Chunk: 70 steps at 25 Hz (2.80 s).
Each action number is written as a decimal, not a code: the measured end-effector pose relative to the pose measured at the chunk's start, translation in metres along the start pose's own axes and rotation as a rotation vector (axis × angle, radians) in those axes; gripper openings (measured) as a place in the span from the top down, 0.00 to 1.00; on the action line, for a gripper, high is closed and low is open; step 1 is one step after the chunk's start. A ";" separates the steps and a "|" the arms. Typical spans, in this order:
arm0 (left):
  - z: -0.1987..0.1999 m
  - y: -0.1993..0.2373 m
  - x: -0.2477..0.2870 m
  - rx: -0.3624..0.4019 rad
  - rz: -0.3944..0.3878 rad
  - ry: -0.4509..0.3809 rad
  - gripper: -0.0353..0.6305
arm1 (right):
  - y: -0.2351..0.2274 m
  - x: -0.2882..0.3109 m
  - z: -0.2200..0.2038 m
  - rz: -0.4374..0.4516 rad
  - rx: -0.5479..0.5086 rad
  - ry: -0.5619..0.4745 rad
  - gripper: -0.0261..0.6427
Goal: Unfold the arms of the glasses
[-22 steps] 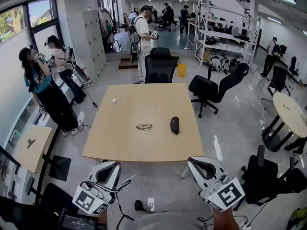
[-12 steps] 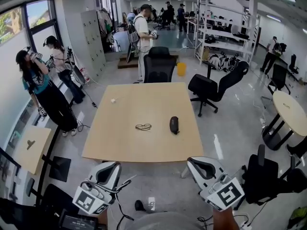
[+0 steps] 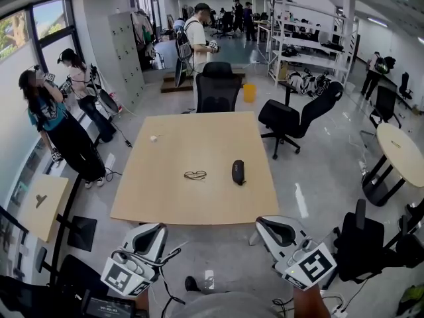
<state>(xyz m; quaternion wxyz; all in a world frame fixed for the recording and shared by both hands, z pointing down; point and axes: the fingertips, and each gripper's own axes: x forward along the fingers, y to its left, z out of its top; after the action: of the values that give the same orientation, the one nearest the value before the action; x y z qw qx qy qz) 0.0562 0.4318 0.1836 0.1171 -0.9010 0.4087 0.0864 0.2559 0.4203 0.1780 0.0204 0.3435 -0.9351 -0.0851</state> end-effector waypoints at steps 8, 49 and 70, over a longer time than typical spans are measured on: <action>-0.007 0.000 0.012 0.001 0.002 0.005 0.94 | -0.012 0.001 -0.006 0.009 0.027 -0.014 0.95; -0.120 0.283 0.070 -0.058 -0.006 0.036 0.94 | -0.080 0.299 -0.088 -0.032 0.092 0.068 0.95; -0.197 0.415 0.169 -0.098 -0.036 0.100 0.94 | -0.186 0.445 -0.136 -0.062 0.121 0.127 0.95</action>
<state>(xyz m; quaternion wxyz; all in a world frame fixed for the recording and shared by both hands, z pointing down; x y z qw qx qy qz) -0.1363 -0.0100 0.2716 0.0540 -0.9160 0.3932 0.0590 0.0482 -0.0256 0.2706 0.0565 0.3774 -0.9243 -0.0071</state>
